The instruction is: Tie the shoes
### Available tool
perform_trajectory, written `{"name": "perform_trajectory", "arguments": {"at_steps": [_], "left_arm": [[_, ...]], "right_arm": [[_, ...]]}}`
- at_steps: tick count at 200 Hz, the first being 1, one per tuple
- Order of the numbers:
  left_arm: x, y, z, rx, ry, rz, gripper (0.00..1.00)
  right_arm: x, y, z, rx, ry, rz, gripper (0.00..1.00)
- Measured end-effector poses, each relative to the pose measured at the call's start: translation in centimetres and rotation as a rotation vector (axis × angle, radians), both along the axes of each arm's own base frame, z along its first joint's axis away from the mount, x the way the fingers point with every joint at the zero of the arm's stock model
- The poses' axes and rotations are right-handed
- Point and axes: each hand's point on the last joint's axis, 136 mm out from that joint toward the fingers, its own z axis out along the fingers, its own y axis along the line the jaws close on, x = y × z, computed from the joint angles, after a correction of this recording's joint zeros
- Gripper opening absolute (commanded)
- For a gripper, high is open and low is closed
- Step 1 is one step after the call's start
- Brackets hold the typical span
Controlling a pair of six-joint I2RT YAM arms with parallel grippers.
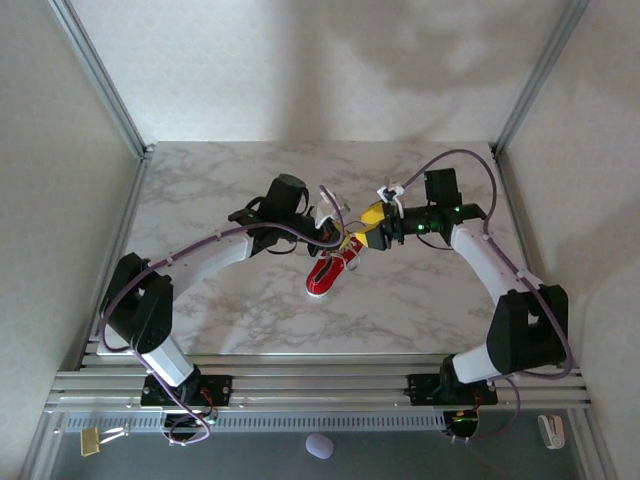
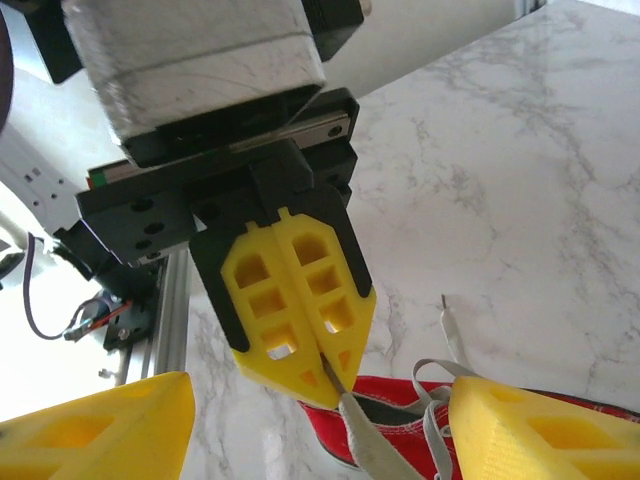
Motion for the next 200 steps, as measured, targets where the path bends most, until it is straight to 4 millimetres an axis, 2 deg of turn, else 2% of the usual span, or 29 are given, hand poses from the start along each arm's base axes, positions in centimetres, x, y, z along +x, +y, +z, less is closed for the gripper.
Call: {"name": "perform_trajectory", "arguments": {"at_steps": [30, 53, 76, 138, 153, 159, 169, 176, 186, 200], "left_arm": [[-0.2, 0.0, 0.0, 0.005, 0.003, -0.013, 0.00], [0.0, 0.1, 0.3, 0.005, -0.003, -0.013, 0.00], [0.3, 0.2, 0.6, 0.003, -0.009, -0.007, 0.00], [0.4, 0.4, 0.8, 0.020, -0.010, -0.015, 0.00], [0.4, 0.4, 0.6, 0.024, -0.004, -0.014, 0.00], [0.4, 0.5, 0.6, 0.026, -0.004, -0.011, 0.13], [0.7, 0.6, 0.6, 0.030, -0.010, 0.001, 0.44], [1.0, 0.6, 0.6, 0.033, -0.012, 0.021, 0.58], [1.5, 0.9, 0.6, 0.034, -0.022, 0.058, 0.68], [2.1, 1.8, 0.8, 0.034, -0.029, 0.121, 0.73]], "right_arm": [[-0.1, 0.7, -1.1, -0.020, 0.028, 0.042, 0.62], [0.0, 1.2, -1.8, -0.036, 0.044, 0.069, 0.54], [-0.1, 1.4, -2.5, -0.051, 0.062, 0.086, 0.43], [-0.6, 1.4, -3.1, -0.097, 0.069, 0.092, 0.00], [-0.6, 1.4, -3.2, -0.108, 0.067, 0.092, 0.00], [-0.6, 1.4, -3.3, -0.112, 0.069, 0.089, 0.00], [-0.6, 1.4, -3.3, -0.121, 0.066, 0.084, 0.00], [-0.4, 1.3, -3.4, -0.133, 0.058, 0.073, 0.00], [-0.2, 1.2, -3.4, -0.145, 0.037, 0.054, 0.00], [-0.3, 0.7, -3.5, -0.163, -0.014, 0.014, 0.00]]}}
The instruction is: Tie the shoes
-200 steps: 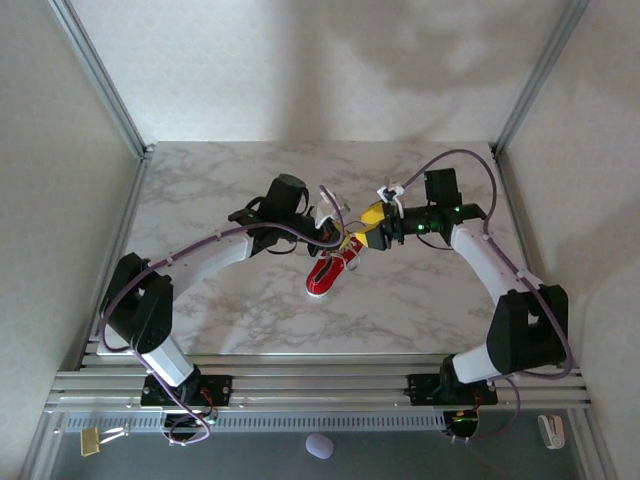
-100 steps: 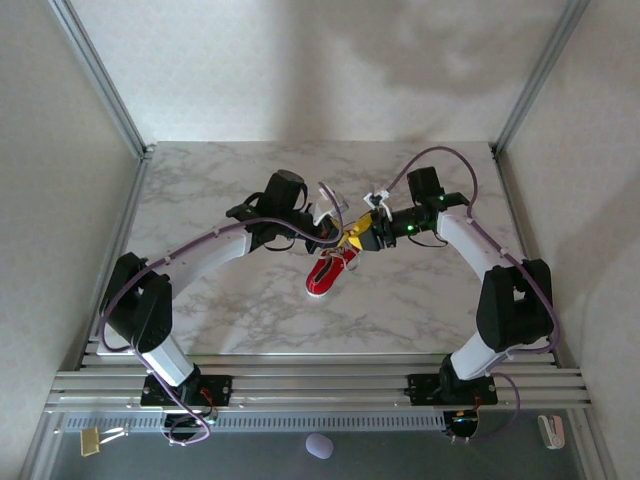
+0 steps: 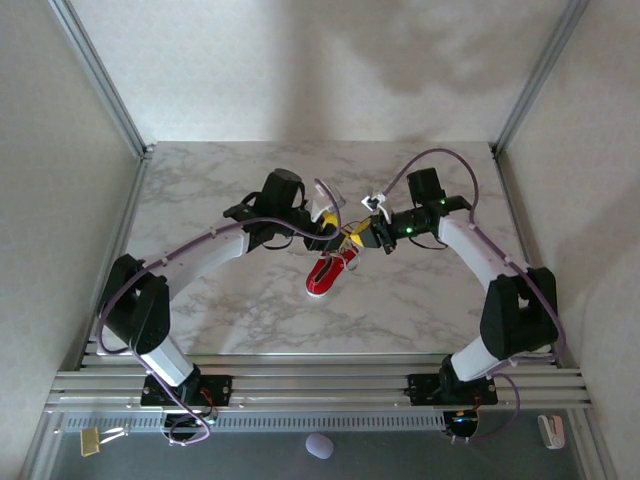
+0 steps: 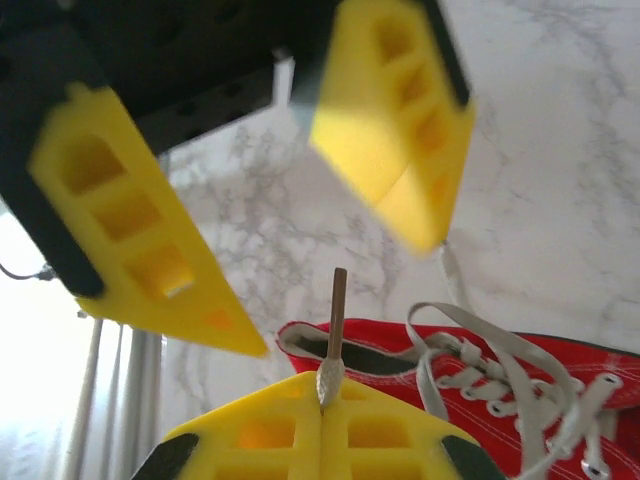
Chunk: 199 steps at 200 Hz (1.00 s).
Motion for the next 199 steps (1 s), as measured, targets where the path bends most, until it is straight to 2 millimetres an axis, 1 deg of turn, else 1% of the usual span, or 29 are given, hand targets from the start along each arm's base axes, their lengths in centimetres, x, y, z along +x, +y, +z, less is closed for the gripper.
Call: {"name": "perform_trajectory", "arguments": {"at_steps": [14, 29, 50, 65, 82, 108, 127, 150, 167, 199], "left_arm": [[0.6, 1.4, 0.5, -0.007, -0.020, 0.079, 0.74], [1.4, 3.2, 1.7, -0.024, -0.057, 0.175, 0.74], [2.2, 5.5, 3.1, -0.047, -0.105, 0.304, 0.74], [2.5, 6.4, 3.3, -0.058, -0.119, 0.368, 0.74], [2.3, 7.2, 2.4, -0.060, -0.108, 0.414, 0.74], [1.5, 8.2, -0.2, -0.038, -0.059, 0.455, 0.74], [1.1, 8.5, -1.5, -0.032, -0.030, 0.467, 0.74], [1.1, 8.6, -1.5, -0.045, -0.024, 0.481, 0.74], [1.1, 8.9, -1.3, -0.060, -0.034, 0.495, 0.73], [0.9, 9.4, -1.3, -0.078, -0.041, 0.523, 0.73]], "right_arm": [[-0.3, -0.5, -0.1, -0.014, -0.059, -0.035, 0.00], [-0.2, -1.0, -0.3, -0.039, -0.121, -0.069, 0.00], [1.0, -1.6, -0.7, -0.096, -0.212, -0.099, 0.00], [1.8, -2.1, -1.3, -0.150, -0.268, -0.111, 0.00], [2.7, -2.9, -2.0, -0.222, -0.329, -0.127, 0.00], [4.0, -3.8, -3.4, -0.315, -0.409, -0.122, 0.00], [4.7, -4.2, -4.9, -0.373, -0.434, -0.098, 0.00], [5.9, -4.6, -7.1, -0.454, -0.427, -0.057, 0.00], [6.5, -5.0, -8.2, -0.501, -0.437, -0.038, 0.00], [6.5, -5.5, -9.1, -0.580, -0.491, 0.014, 0.00]]}}
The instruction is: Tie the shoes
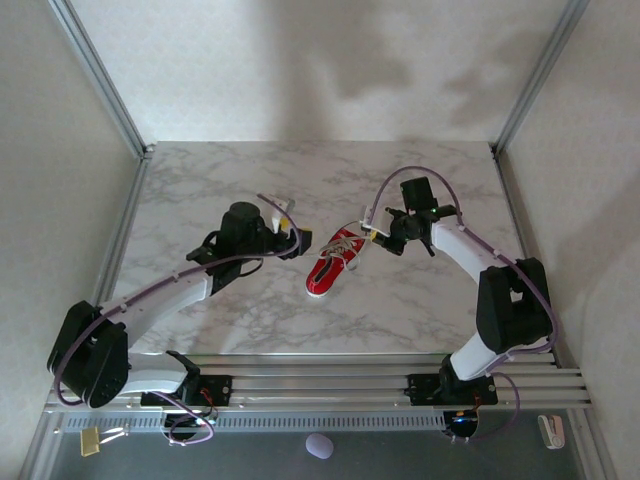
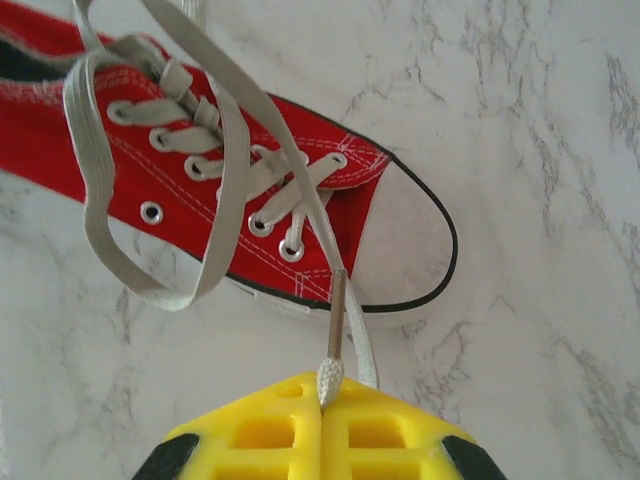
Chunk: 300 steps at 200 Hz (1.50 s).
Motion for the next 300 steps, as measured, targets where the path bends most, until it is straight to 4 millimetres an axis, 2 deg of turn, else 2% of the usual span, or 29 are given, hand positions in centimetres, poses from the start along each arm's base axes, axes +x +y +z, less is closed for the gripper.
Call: {"name": "perform_trajectory", "arguments": {"at_steps": [30, 56, 88, 140, 237, 300], "left_arm": [[-0.3, 0.4, -0.3, -0.013, -0.002, 0.017, 0.73], [-0.6, 0.7, -0.7, -0.025, 0.000, 0.030, 0.73], [-0.7, 0.9, -1.1, -0.037, 0.013, 0.046, 0.73], [-0.7, 0.9, -1.0, -0.051, 0.018, 0.053, 0.73], [-0.7, 1.0, -1.3, -0.054, 0.029, 0.057, 0.72], [-0.8, 1.0, -1.2, -0.057, 0.029, 0.059, 0.72]], "right_arm": [[0.0, -0.9, -1.0, -0.089, -0.043, 0.043, 0.00], [-0.2, -1.7, -2.7, -0.173, -0.053, 0.074, 0.00], [-1.3, -2.2, -5.4, -0.238, -0.013, 0.122, 0.00], [-1.7, -2.4, -7.9, -0.283, 0.050, 0.149, 0.00], [-1.8, -1.3, -9.5, -0.286, 0.084, 0.175, 0.00], [-1.9, -0.6, -9.5, -0.248, 0.090, 0.185, 0.00]]}}
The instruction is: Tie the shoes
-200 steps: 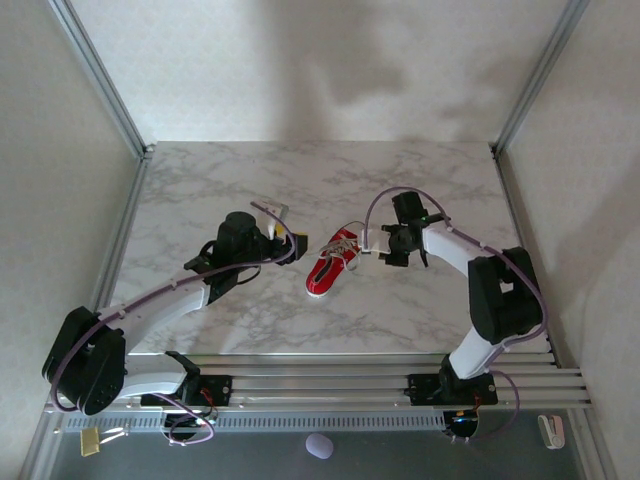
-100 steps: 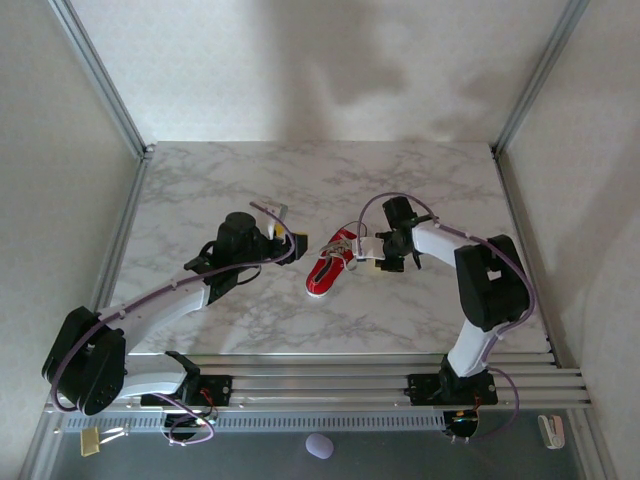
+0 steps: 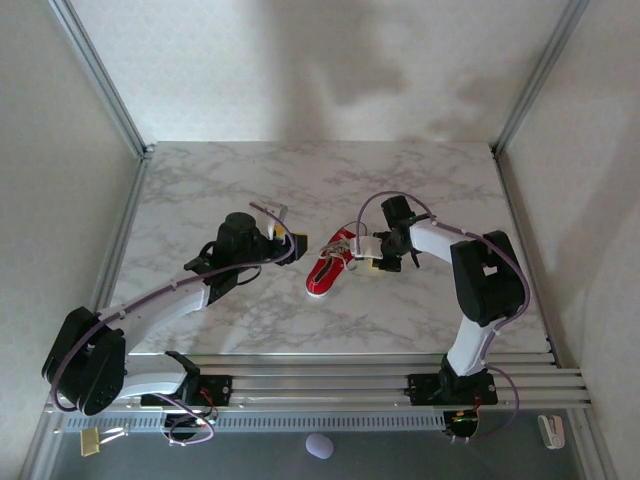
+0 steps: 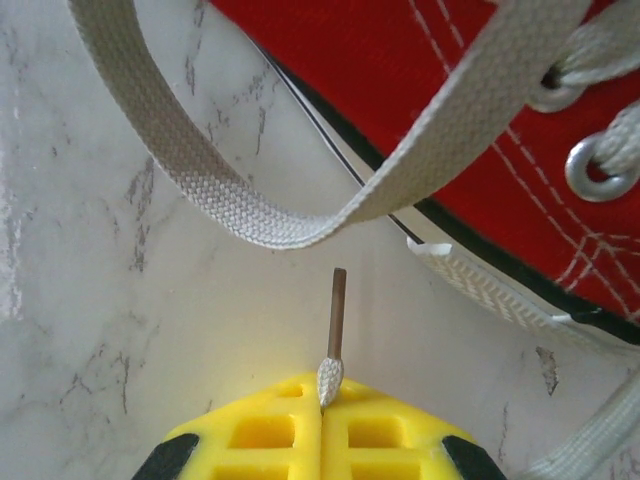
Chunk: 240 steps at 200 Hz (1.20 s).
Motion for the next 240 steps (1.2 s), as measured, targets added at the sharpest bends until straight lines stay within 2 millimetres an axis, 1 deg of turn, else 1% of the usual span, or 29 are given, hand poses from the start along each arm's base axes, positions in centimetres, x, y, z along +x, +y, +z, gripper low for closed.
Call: {"name": "perform_trajectory", "arguments": {"at_steps": [24, 61, 81, 108, 127, 165, 188, 240], "left_arm": [[0.0, 0.0, 0.1, -0.002, -0.003, 0.000, 0.72], [0.0, 0.0, 0.1, -0.002, -0.003, 0.000, 0.72], [0.0, 0.0, 0.1, -0.002, -0.003, 0.000, 0.72], [0.0, 0.0, 0.1, -0.002, -0.003, 0.000, 0.72], [0.0, 0.0, 0.1, -0.002, -0.003, 0.000, 0.72], [0.0, 0.0, 0.1, -0.002, -0.002, -0.001, 0.72], [0.0, 0.0, 0.1, -0.002, -0.002, -0.001, 0.72], [0.0, -0.2, -0.2, -0.027, 0.027, 0.007, 0.75]], "right_arm": [[0.0, 0.4, 0.0, 0.022, 0.002, 0.006, 0.00], [-0.2, 1.9, 0.3, 0.090, 0.009, 0.040, 0.00], [-0.3, 2.4, 0.4, 0.118, 0.008, 0.050, 0.00], [-1.0, 2.7, 0.1, 0.144, 0.021, 0.061, 0.00], [-1.2, 3.0, 0.3, 0.167, 0.018, 0.068, 0.00], [-2.2, 3.5, 0.6, 0.225, 0.029, 0.064, 0.00], [-2.3, 4.0, 1.2, 0.268, 0.020, 0.056, 0.00], [-2.0, 5.2, 4.0, 0.385, -0.029, 0.041, 0.00]]}}
